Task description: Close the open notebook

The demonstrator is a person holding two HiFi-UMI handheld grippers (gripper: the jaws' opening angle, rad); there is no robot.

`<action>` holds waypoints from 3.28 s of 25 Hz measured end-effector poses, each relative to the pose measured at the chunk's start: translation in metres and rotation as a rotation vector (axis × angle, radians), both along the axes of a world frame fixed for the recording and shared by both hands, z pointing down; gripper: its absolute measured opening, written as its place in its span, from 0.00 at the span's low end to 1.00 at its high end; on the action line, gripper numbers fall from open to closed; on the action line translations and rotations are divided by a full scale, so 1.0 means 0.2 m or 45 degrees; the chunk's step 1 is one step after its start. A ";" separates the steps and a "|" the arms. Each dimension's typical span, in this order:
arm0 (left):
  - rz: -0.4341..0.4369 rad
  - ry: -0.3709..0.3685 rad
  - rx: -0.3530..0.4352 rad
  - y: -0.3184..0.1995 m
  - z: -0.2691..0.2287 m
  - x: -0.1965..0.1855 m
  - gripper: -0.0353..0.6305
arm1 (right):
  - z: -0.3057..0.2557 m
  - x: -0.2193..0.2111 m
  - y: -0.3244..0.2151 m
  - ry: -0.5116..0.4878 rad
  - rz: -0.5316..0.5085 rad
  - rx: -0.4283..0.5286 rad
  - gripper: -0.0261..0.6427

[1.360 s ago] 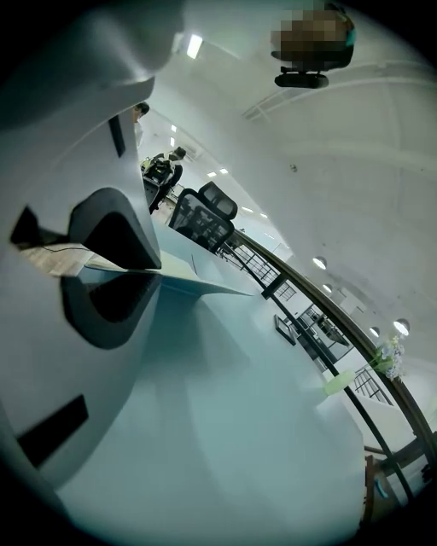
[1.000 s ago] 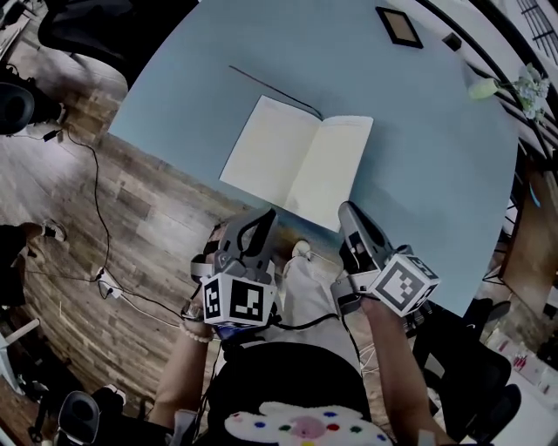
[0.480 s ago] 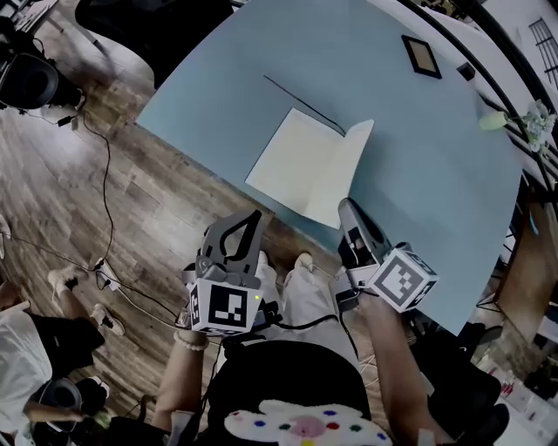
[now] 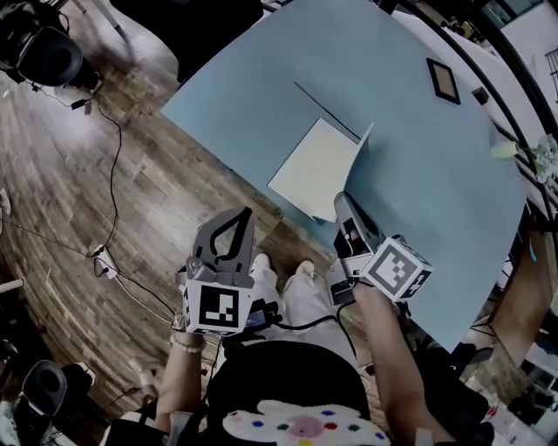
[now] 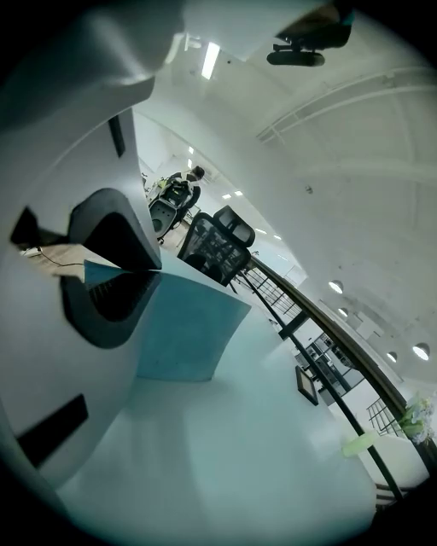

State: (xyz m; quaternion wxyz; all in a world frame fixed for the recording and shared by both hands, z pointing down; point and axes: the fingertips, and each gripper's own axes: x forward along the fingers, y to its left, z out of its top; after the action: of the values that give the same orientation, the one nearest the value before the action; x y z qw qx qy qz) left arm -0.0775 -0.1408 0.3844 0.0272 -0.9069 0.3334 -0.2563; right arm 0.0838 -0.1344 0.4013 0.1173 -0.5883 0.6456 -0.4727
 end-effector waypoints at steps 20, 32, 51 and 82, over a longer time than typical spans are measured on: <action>-0.177 -0.030 -0.014 -0.13 0.03 -0.24 0.08 | 0.32 -0.23 -0.30 0.069 -0.149 -0.200 0.10; -0.249 -0.014 -0.028 -0.13 0.07 -0.31 0.08 | 0.49 -0.28 -0.39 0.123 -0.190 -0.310 0.10; -0.198 0.050 0.058 -0.13 -0.09 -0.21 0.08 | 0.37 -0.32 -0.35 0.198 -0.244 -0.214 0.14; -0.005 0.315 0.198 0.09 -0.69 0.16 0.08 | -0.57 0.01 0.20 0.952 -0.231 0.403 0.10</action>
State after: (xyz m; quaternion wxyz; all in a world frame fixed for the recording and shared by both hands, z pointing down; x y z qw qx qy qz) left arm -0.0446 -0.1223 0.2464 0.0556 -0.9260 0.3549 -0.1158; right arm 0.0856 -0.0939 0.2873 -0.0782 -0.6349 0.7576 -0.1299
